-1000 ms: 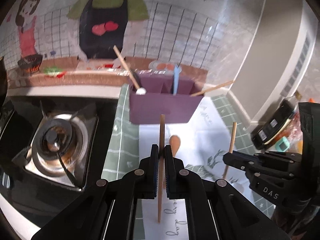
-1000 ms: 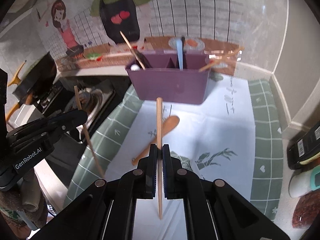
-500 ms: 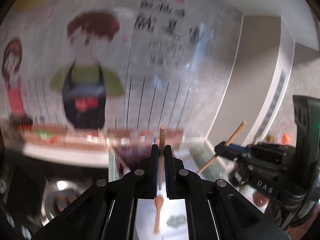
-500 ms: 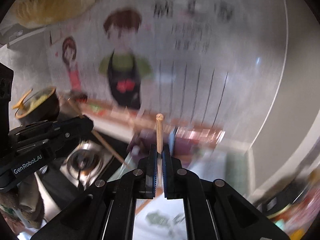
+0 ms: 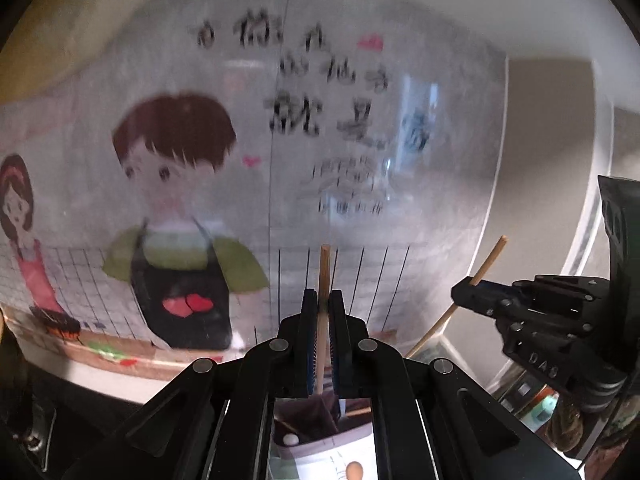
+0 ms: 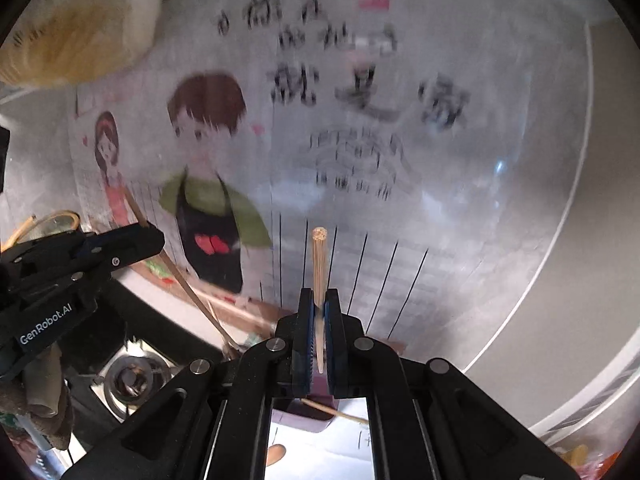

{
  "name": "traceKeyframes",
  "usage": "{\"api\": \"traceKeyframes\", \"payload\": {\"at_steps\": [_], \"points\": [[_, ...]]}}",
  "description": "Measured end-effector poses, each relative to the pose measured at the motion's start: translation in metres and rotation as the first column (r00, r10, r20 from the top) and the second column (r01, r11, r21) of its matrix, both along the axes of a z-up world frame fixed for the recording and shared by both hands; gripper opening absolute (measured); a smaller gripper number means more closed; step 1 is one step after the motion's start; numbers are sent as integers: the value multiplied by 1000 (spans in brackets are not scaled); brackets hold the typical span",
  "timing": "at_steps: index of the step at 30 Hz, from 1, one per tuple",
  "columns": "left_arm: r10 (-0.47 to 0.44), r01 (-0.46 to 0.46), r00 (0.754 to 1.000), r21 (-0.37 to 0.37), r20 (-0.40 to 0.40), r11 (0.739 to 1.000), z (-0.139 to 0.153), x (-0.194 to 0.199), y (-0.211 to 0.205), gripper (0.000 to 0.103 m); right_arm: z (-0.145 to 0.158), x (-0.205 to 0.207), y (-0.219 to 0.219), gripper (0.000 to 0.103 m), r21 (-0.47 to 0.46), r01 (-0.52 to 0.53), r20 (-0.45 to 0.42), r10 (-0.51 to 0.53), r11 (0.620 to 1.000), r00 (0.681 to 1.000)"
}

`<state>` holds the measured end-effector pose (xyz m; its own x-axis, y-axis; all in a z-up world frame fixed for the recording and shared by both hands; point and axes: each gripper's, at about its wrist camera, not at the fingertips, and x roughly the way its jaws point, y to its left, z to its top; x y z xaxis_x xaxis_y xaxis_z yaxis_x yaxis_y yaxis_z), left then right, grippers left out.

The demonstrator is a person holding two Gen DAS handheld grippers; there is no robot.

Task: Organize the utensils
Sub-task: 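Lower both chopsticks into the purple caddy, then open both grippers to release the chopsticks into the caddy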

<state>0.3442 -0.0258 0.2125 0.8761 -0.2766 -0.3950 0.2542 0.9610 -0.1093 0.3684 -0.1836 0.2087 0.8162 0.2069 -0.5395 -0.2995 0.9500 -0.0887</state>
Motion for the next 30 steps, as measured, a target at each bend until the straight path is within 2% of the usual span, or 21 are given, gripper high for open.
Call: {"api": "traceKeyframes", "payload": {"at_steps": [7,11,15,17,20,22,23,26,29,30], "points": [[-11,14,983,16,-184,1000,-81,50,-14,5,-90,52,6,5,-13,-5,-198,2,1000,980],[-10,15,956,17,-293,1000,-126,81,-18,5,-141,78,11,5,0,-13,-329,13,1000,944],[-19,32,928,28,-372,999,-161,97,-22,7,-183,90,15,5,-14,-19,-417,12,1000,909],[-25,37,912,21,-410,999,-178,104,-22,8,-194,91,14,6,-11,-25,-443,17,1000,896],[-23,27,896,4,-443,1000,-190,107,-17,11,-198,90,10,13,1,-23,-447,21,1000,894],[-18,19,891,-3,-453,1000,-190,106,-14,26,-191,84,5,20,9,-21,-425,23,1000,905],[-14,12,894,-7,-448,1000,-188,101,-11,28,-185,78,2,25,8,-19,-403,21,1000,915],[4,-6,905,-3,-426,1000,-177,85,-3,28,-163,55,-4,28,5,-29,-340,29,1000,940],[30,-32,912,3,-410,999,-169,67,4,45,-148,30,-7,34,-22,-32,-281,25,999,959],[33,-36,914,1,-405,999,-167,60,5,49,-147,23,-9,40,-23,-33,-276,26,999,961]]}}
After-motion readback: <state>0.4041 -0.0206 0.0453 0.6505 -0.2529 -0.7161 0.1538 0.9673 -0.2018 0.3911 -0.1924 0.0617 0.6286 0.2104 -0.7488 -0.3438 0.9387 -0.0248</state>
